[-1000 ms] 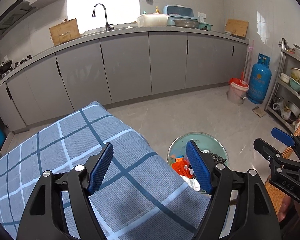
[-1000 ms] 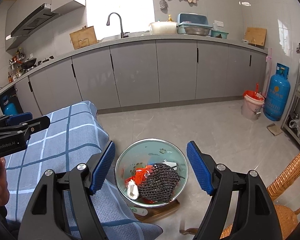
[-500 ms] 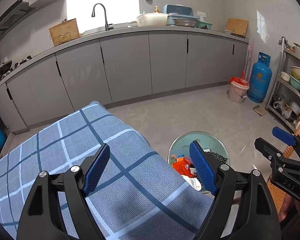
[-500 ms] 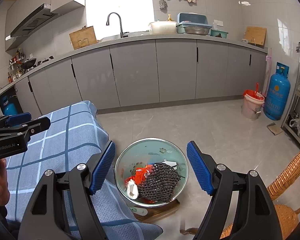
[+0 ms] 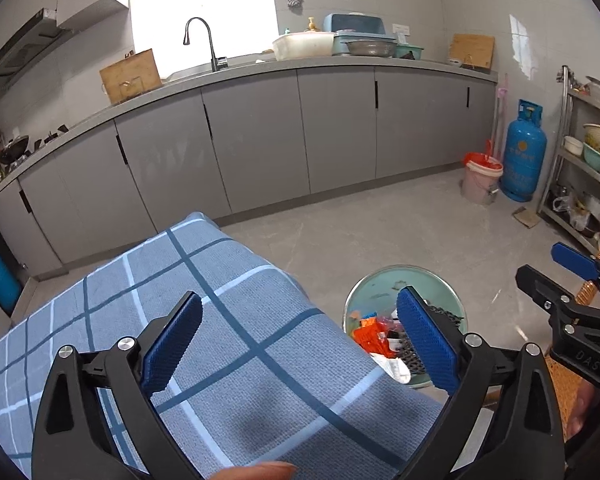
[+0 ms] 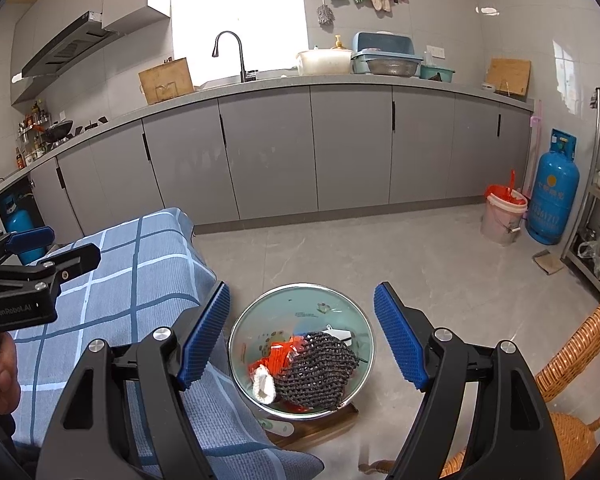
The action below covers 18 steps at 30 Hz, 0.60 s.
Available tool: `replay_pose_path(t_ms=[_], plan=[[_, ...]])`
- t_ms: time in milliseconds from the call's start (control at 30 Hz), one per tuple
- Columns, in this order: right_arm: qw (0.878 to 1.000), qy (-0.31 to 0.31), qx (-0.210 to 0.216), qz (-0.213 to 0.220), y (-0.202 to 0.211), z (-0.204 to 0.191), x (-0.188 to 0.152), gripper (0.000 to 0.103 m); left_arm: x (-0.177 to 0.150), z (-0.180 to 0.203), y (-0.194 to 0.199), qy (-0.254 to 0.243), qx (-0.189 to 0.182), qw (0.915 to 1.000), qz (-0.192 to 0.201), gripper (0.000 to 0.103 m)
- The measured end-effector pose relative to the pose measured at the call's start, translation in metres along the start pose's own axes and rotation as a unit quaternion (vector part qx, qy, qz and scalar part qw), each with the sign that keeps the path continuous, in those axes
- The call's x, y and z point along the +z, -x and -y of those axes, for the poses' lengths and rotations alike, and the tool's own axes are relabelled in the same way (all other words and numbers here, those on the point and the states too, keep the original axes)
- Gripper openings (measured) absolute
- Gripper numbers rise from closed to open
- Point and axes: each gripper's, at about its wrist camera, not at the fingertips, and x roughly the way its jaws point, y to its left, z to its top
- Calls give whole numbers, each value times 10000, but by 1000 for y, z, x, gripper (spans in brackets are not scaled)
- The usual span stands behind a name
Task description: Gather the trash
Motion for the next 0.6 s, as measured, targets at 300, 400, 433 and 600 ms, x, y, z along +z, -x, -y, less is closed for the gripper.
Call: replay_pose_path(t_ms=[300, 400, 433, 600], plan=[[10000, 27, 21, 11, 0, -1, 2, 75, 1, 2, 0, -75, 81, 9999, -28, 97], [10000, 33, 17, 14, 0, -2, 2, 75, 0, 4, 0, -119, 130, 9998, -28, 97], [10000, 38, 19, 14, -1, -2, 3, 75, 0, 4, 0, -151, 170, 9997, -15, 97], [10000, 35, 9, 61, 0, -2, 4, 79, -1, 6, 2, -218, 250, 9994, 71, 97]])
